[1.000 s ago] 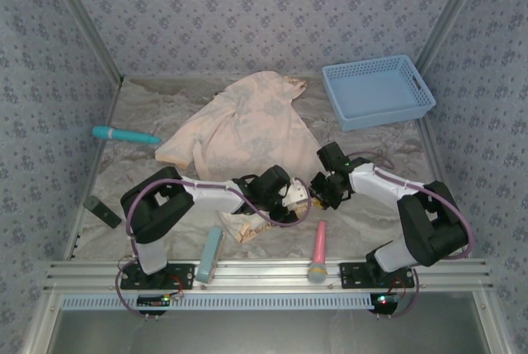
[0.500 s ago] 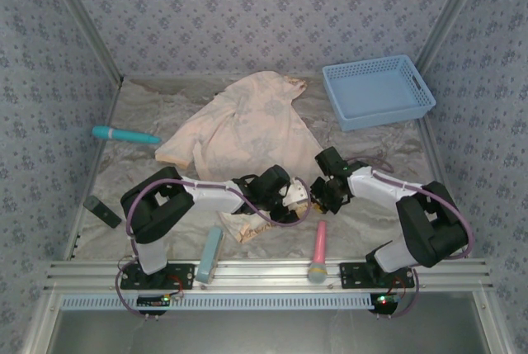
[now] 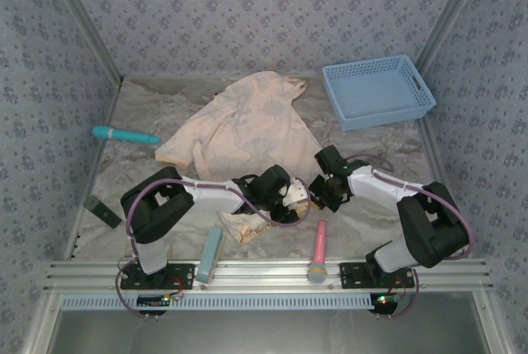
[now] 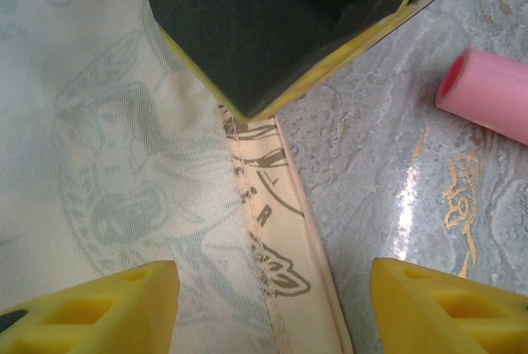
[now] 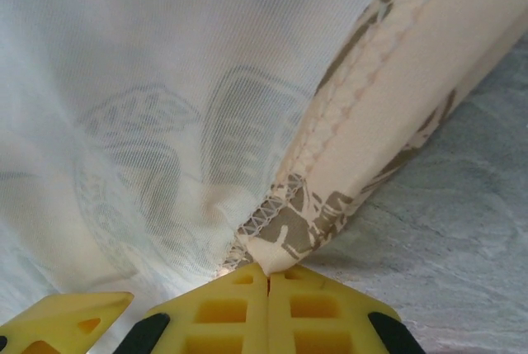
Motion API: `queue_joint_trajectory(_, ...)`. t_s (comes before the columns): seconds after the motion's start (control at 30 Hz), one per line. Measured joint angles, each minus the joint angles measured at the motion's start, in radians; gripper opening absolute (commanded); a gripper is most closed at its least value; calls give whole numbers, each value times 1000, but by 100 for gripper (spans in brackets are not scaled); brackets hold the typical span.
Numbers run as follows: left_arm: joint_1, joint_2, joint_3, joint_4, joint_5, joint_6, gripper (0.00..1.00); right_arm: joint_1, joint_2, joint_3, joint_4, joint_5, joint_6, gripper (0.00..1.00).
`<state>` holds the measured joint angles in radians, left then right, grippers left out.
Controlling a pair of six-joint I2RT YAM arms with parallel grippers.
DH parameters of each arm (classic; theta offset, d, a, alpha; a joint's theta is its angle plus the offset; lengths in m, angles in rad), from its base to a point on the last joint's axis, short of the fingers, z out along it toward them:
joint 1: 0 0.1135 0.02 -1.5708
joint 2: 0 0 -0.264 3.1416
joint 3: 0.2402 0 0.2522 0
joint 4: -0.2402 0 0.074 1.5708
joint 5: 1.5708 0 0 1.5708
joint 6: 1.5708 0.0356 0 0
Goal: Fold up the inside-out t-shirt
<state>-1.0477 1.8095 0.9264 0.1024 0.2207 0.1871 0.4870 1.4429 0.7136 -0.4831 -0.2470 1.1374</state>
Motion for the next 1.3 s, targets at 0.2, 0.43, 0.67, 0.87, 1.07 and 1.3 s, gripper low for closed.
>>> queue_joint_trajectory(0.2, 0, 0, 0, 24, 0, 14, 36, 0, -29, 3, -22, 10, 3, 0)
queue_joint_trajectory(0.43, 0, 1, 0, 40, 11, 17, 60, 0, -35, 8, -25, 14, 14, 0)
queue_joint_trajectory(0.67, 0, 35, 2, 93, 45, 23, 38, -4, -35, 7, -37, 31, 29, 0)
queue_joint_trajectory(0.87, 1, 52, 5, 130, 41, 25, 4, -11, -38, 7, -45, 49, 42, 0)
queue_joint_trajectory(1.07, 17, 49, -13, 174, 58, 21, 0, -26, -60, 2, -43, 38, 45, 2)
queue_joint_trajectory(1.3, 55, 31, -84, 189, 118, -3, 38, -83, -87, 2, -42, -3, 22, 39)
